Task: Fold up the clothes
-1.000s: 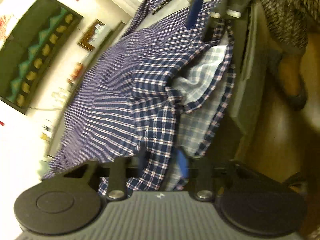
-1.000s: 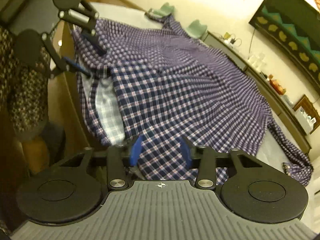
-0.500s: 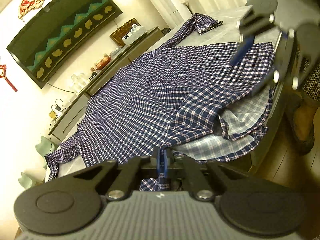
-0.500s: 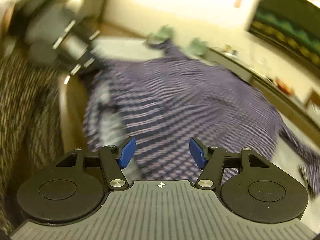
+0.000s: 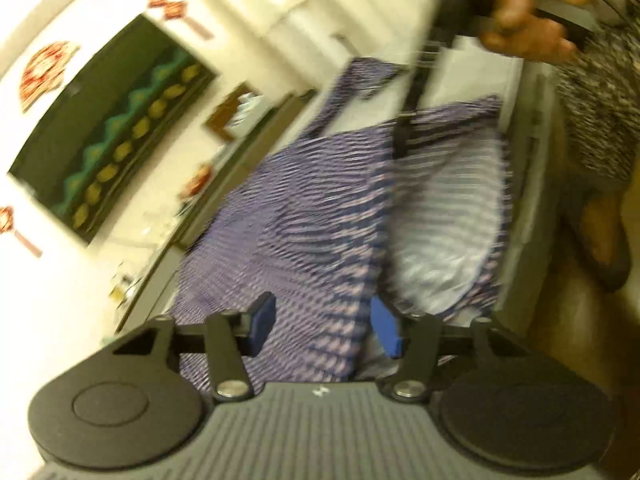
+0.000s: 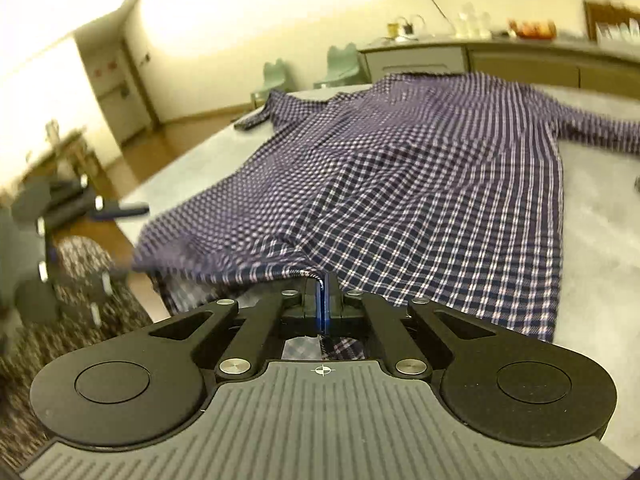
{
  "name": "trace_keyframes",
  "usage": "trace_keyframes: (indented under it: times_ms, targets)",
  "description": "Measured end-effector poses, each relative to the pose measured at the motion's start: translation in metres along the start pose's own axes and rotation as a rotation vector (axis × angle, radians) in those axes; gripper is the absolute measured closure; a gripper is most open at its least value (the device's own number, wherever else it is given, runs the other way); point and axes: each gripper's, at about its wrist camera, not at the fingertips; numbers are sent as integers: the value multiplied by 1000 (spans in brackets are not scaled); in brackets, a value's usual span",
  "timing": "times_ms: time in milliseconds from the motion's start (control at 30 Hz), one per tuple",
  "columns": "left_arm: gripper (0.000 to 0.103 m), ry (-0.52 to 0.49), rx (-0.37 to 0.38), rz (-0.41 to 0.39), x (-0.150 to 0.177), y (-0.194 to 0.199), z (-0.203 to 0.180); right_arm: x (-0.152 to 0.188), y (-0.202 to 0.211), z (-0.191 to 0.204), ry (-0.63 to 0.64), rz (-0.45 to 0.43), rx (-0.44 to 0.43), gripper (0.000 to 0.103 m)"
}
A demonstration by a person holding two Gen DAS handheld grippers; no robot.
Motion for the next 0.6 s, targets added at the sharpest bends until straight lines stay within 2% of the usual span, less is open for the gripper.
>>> trace_keyframes:
  times_ms: [67,100,133,167,233,300,367,400,467,500,533,600]
  targets:
    - [51,-35,5,28,-6,-16,-13,-1,3,-5,-30,-5,-34,103]
    - [72,-36,-7,57,-7,-25,-15,0,6,-7,-34,-12,-45,103]
    - [99,-36,-19,86,-9,-35,-18,2,10,-9,-35,-19,-54,103]
    - [102,-16,-17,107,-10,-38,-15,3,14,-11,-37,-27,-63,103]
    - [102,52,39,76,-5,-17,2,10,21,-2,-4,-26,-81,103]
    - [102,46,106,65,5,3,10,27,31,8,74,9,-82,103]
    - [99,12,182,73,13,14,13,38,22,16,145,88,-21,103]
    - [93,-11,199,77,16,14,11,42,14,21,175,131,16,103]
    - [79,-43,187,74,20,11,10,41,5,24,220,202,48,92]
    - [67,-33,183,73,22,11,14,40,5,24,238,223,47,83]
    - [62,7,183,63,24,11,25,38,4,25,256,243,46,73]
    - [57,107,182,31,30,12,54,29,22,19,267,185,16,59]
Point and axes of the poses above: each gripper's, at about its wrist camera, not at the fingertips, and y roughly against the way its jaws point, z to its left, x to its underside, and after that the axes turned 14 degrees about z, right-handed
